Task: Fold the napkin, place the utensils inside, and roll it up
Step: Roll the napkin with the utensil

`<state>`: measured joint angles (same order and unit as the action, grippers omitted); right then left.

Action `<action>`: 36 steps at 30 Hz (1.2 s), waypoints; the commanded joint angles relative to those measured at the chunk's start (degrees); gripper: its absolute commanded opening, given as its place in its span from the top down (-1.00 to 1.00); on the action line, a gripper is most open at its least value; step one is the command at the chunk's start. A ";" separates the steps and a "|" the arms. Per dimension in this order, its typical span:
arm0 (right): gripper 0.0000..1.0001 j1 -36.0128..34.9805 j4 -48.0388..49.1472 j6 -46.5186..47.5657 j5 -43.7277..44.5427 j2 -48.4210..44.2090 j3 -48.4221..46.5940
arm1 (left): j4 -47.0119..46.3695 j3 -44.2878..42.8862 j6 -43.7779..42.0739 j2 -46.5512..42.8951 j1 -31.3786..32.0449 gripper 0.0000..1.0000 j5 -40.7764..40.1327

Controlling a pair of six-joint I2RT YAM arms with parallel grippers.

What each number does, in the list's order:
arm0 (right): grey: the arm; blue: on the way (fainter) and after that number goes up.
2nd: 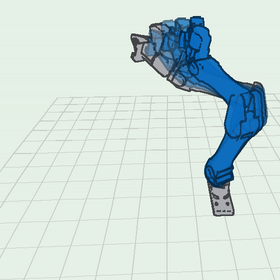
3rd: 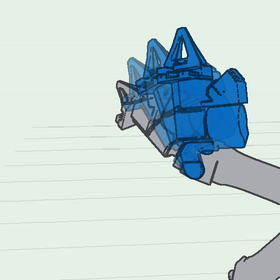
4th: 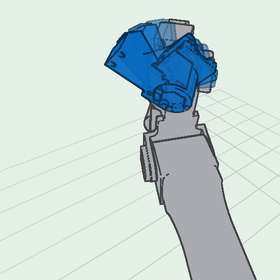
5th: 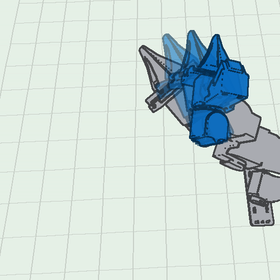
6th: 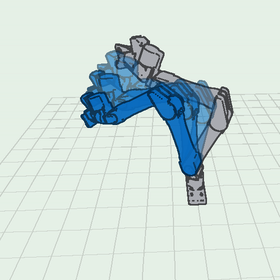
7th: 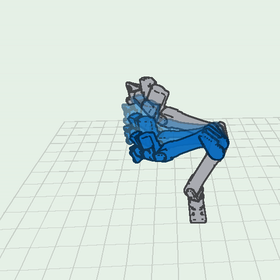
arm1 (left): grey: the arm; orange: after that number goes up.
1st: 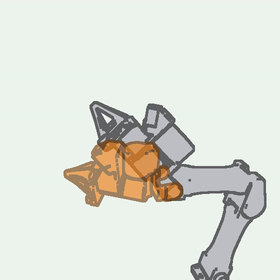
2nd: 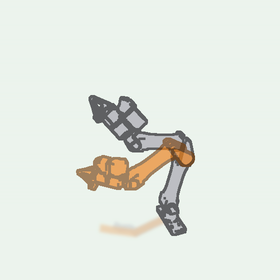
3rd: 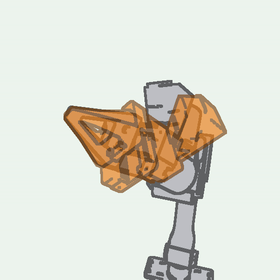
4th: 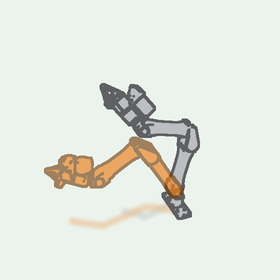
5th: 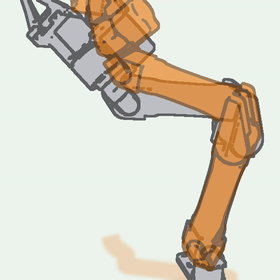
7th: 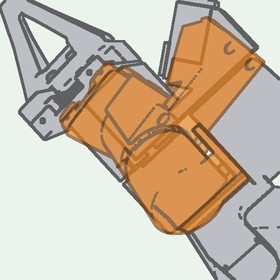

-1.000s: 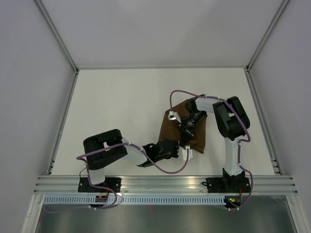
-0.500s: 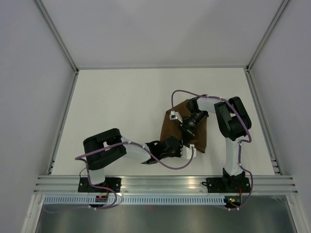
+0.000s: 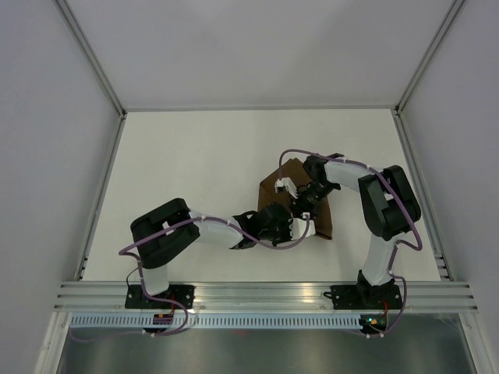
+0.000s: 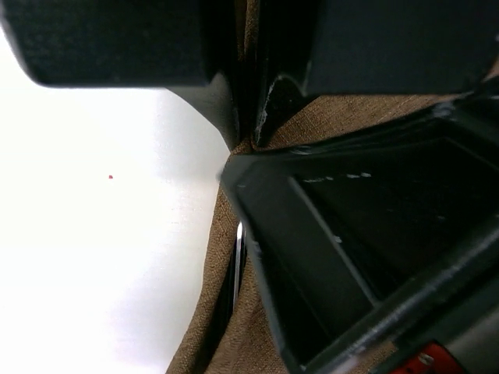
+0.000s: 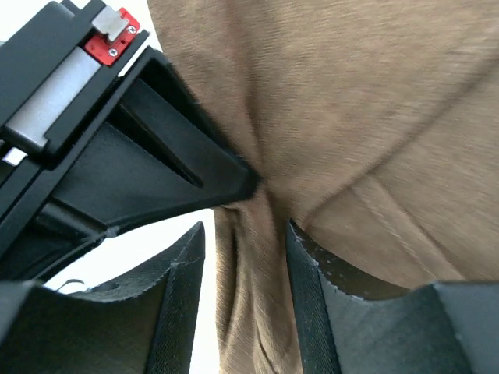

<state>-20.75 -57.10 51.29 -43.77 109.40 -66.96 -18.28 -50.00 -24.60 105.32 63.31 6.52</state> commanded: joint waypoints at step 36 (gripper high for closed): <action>0.04 7.57 36.36 -3.83 9.41 -45.77 33.65 | 45.53 -33.23 21.26 22.03 -16.46 0.95 44.54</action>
<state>-13.02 -23.79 44.69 -33.52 65.80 -34.11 21.82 -82.24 -6.33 124.90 47.51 50.17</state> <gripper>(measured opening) 0.480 0.099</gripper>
